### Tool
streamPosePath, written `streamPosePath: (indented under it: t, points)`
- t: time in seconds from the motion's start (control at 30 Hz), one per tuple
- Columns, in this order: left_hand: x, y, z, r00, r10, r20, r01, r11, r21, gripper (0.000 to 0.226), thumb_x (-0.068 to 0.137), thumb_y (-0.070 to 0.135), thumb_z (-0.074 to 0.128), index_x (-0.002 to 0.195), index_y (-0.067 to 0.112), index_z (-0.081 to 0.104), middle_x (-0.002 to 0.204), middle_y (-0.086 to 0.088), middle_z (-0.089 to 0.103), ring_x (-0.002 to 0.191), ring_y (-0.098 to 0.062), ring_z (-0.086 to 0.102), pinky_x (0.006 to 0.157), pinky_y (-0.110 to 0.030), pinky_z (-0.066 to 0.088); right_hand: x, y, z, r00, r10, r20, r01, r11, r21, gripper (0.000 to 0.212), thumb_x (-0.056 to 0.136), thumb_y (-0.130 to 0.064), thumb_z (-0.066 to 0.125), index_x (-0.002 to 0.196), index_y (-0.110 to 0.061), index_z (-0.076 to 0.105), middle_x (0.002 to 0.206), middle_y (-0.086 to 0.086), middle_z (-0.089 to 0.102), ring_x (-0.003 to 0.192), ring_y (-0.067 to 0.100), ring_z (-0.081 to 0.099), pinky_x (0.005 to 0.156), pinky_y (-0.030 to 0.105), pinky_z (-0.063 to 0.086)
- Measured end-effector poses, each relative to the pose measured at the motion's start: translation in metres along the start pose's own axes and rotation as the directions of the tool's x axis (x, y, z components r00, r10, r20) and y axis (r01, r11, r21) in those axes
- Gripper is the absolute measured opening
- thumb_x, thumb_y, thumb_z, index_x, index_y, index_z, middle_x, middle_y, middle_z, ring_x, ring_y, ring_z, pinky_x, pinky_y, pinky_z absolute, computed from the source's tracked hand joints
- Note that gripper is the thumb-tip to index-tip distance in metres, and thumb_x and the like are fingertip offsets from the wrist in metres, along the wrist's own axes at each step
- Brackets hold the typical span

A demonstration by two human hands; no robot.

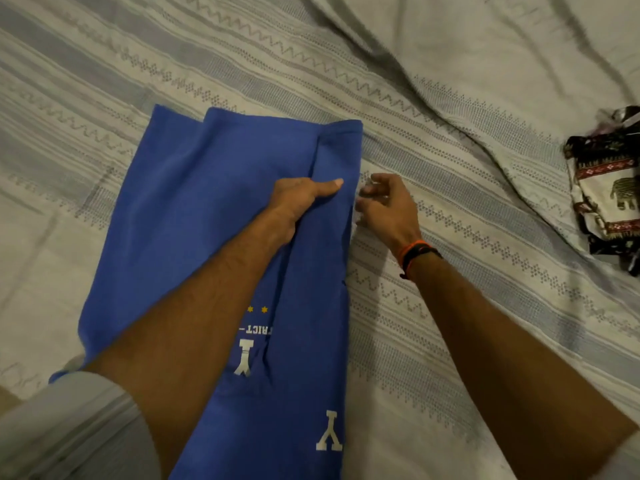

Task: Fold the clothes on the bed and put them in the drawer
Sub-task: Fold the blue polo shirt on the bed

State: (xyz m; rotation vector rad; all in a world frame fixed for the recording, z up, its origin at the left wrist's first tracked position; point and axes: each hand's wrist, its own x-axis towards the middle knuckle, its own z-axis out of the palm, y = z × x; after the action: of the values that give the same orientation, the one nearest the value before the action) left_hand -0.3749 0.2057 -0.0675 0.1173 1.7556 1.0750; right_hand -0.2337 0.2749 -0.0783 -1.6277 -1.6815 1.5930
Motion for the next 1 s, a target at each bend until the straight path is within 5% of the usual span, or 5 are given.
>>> streamPosePath:
  t: [0.23, 0.37, 0.5, 0.77, 1.0]
  points:
    - [0.037, 0.036, -0.001, 0.991, 0.136, -0.014, -0.137, 0.985, -0.106, 0.023, 0.076, -0.005, 0.064, 0.096, 0.007, 0.068, 0.105, -0.010, 0.068, 0.103, -0.028, 0.062, 0.096, -0.049, 0.053, 0.057, -0.031, 0.011, 0.996, -0.026, 0.080, 0.021, 0.998, 0.066, 0.040, 0.093, -0.006, 0.057, 0.132, -0.014, 0.049, 0.115, 0.000, 0.064, 0.102, 0.023, 0.067, 0.085, 0.045, 0.058]
    - [0.055, 0.039, -0.016, 0.995, 0.099, 0.017, -0.092, 0.971, -0.221, 0.075, 0.048, 0.010, 0.075, 0.122, 0.001, 0.063, 0.122, -0.015, 0.066, 0.112, -0.030, 0.063, 0.099, -0.044, 0.053, 0.079, -0.044, 0.020, 0.996, 0.033, 0.083, -0.041, 0.995, 0.096, 0.040, 0.089, -0.024, 0.071, 0.123, -0.010, 0.054, 0.103, 0.006, 0.069, 0.084, 0.021, 0.071, 0.071, 0.037, 0.061]
    - [0.065, 0.039, -0.018, 0.984, 0.160, -0.076, -0.173, 0.957, -0.232, 0.034, 0.087, 0.003, 0.069, 0.120, 0.002, 0.064, 0.114, -0.016, 0.070, 0.109, -0.030, 0.067, 0.094, -0.045, 0.056, 0.094, -0.053, 0.020, 1.000, 0.003, 0.013, -0.003, 1.000, -0.002, 0.011, 0.083, -0.021, 0.075, 0.090, -0.015, 0.071, 0.086, 0.001, 0.073, 0.083, 0.017, 0.070, 0.068, 0.032, 0.058]
    - [0.085, 0.042, -0.020, 0.908, 0.334, -0.252, -0.281, 0.933, 0.223, 0.035, 0.078, 0.011, 0.081, 0.103, 0.015, 0.056, 0.095, 0.000, 0.070, 0.096, -0.016, 0.068, 0.087, -0.034, 0.058, 0.093, -0.041, 0.024, 0.979, -0.061, -0.195, 0.056, 0.998, -0.035, 0.018, 0.078, -0.016, 0.082, 0.083, -0.017, 0.064, 0.082, 0.001, 0.070, 0.079, 0.015, 0.070, 0.073, 0.034, 0.061]
    - [0.057, 0.025, -0.016, 0.515, 0.837, -0.182, -0.600, 0.504, 0.622, 0.034, 0.080, 0.015, 0.075, 0.108, 0.004, 0.059, 0.108, -0.010, 0.057, 0.096, -0.012, 0.052, 0.086, -0.007, 0.040, 0.063, -0.036, 0.027, 0.755, -0.617, -0.222, 0.493, 0.757, -0.429, 0.003, 0.090, -0.009, 0.057, 0.091, -0.008, 0.060, 0.091, 0.005, 0.062, 0.083, 0.021, 0.058, 0.074, 0.037, 0.050]
